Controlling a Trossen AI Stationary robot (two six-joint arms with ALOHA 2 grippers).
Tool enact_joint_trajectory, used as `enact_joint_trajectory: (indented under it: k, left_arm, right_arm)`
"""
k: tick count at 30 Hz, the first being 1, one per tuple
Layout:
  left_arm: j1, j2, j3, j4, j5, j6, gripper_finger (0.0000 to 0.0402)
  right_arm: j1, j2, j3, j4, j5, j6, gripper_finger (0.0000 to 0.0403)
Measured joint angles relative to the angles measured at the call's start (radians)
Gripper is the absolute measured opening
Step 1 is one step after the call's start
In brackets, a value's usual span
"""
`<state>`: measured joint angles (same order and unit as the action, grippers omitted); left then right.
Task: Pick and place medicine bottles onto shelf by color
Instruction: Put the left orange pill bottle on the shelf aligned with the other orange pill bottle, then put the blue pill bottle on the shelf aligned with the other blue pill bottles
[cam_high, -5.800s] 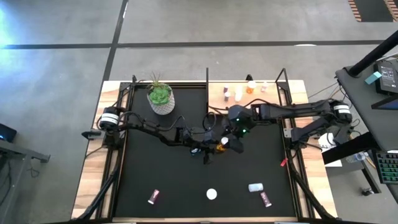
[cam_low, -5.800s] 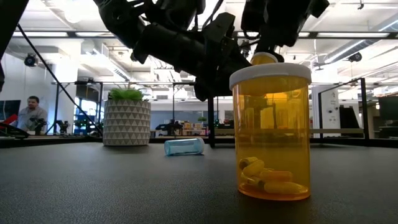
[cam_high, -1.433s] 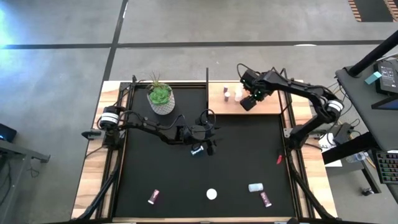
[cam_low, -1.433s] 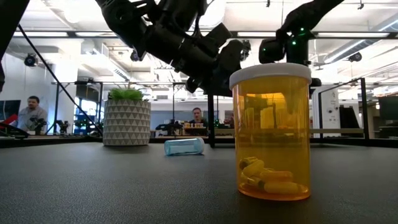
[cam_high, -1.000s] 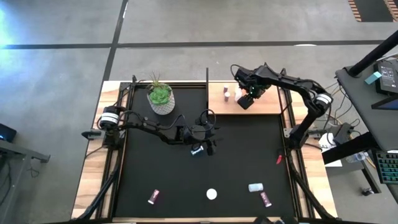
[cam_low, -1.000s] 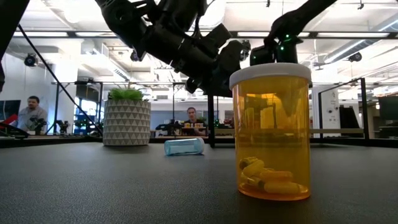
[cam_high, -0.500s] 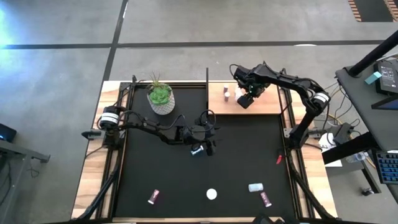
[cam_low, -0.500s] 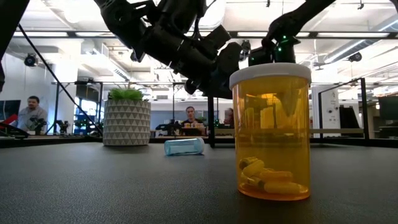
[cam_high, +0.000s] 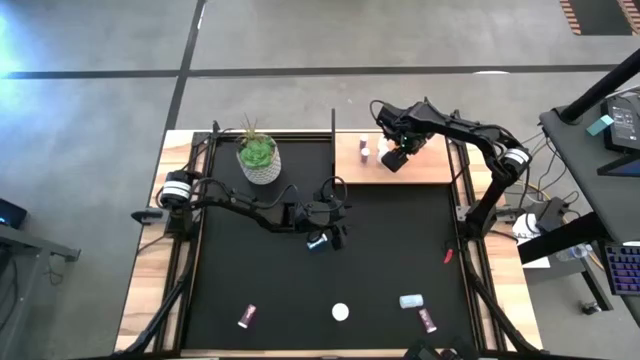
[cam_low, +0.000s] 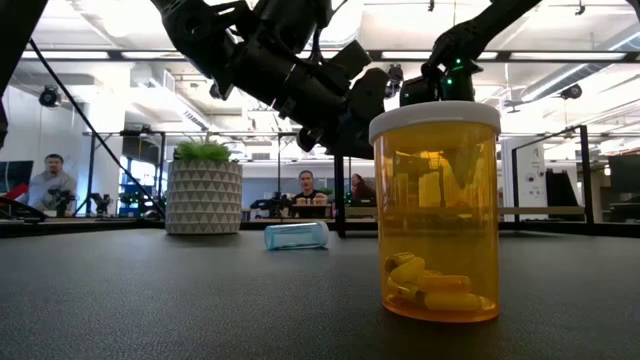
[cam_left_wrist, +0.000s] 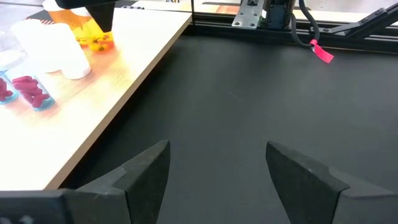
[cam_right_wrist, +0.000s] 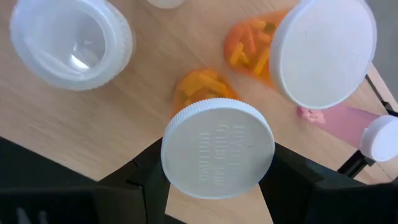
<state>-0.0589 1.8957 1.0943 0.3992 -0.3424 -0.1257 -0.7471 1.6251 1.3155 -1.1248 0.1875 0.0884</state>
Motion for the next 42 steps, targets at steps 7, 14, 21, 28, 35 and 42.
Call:
enact_joint_trajectory:
  k: [7,14,21,28,35,42]
  left_arm:
    - [0.0,0.0,-0.001,0.0,-0.001,0.0,0.0249]
    - [0.0,0.0,-0.002,0.0,-0.001,0.0,0.0249]
    - [0.0,0.0,-0.002,0.0,-0.002,0.0,0.0249]
    - [-0.003,0.0,-0.002,-0.01,-0.003,-0.001,0.0249]
    - [-0.013,-0.019,-0.006,-0.059,-0.002,-0.075,0.0249]
    - [-0.045,-0.027,-0.006,-0.115,0.021,-0.115,0.0249]
  right_arm:
    - [0.0,0.0,-0.001,0.009,-0.003,-0.012,0.0216]
    - [0.0,-0.022,-0.002,0.008,-0.004,-0.036,0.0247]
    - [0.0,-0.102,0.038,-0.014,0.025,-0.039,0.0258]
    - [0.033,-0.233,0.027,-0.069,0.015,0.011,0.0258]
    - [0.195,-0.401,-0.054,-0.111,0.012,0.137,0.0258]
    - [0.472,-0.524,-0.198,-0.105,-0.008,0.352,0.0258]
